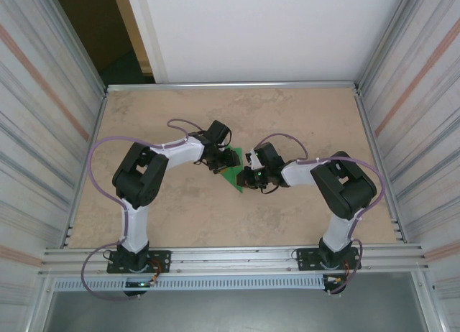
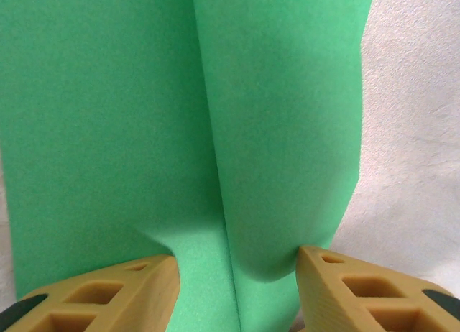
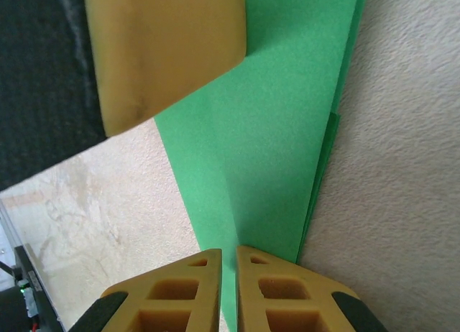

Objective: Fold a paper plane with a square sheet of paper (pick it up from the middle)
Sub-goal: Fourth fold the wing at the center of the table.

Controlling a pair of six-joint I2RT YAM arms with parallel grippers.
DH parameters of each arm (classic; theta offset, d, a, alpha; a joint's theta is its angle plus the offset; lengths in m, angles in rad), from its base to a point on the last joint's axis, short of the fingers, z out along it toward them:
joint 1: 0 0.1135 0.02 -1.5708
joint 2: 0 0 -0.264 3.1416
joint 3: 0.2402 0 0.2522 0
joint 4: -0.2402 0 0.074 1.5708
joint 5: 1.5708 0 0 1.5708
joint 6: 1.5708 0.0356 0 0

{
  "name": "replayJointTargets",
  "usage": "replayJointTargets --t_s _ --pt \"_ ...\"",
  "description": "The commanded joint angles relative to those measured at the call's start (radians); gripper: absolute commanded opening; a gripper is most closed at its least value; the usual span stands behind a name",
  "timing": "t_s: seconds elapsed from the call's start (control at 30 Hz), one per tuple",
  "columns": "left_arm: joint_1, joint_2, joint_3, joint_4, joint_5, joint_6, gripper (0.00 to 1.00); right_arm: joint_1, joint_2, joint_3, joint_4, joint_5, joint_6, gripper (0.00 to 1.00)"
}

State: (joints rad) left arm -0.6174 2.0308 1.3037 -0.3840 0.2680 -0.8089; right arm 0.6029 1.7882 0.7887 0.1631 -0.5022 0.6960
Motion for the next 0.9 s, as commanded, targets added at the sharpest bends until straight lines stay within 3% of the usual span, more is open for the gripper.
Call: replayJointTargets --t_s 0.0,0.33,0.63,0.73,0.87 --pt "-0.004 0.180 -0.106 -0.214 -0.103 -0.006 0.51 0.008 0.030 0.022 -0.033 0.008 -0.026 0.13" --pt "0.020 0.091 -0.093 -0.202 -0.065 0.012 0.50 0.021 0.036 0.056 -0.172 0.069 -0.070 0.12" --pt "0.116 -0.211 -0.008 -0.013 0.157 0.095 0.56 0.020 0.020 0.078 -0.370 0.049 -0.211 0.11" --pt "0.118 -0.260 -0.063 0.061 0.166 0.096 0.53 0.010 0.007 0.084 -0.424 0.023 -0.257 0.11" --pt "0.099 -0.294 -0.195 0.277 0.256 0.081 0.41 -0.007 0.007 0.086 -0.432 -0.014 -0.266 0.11"
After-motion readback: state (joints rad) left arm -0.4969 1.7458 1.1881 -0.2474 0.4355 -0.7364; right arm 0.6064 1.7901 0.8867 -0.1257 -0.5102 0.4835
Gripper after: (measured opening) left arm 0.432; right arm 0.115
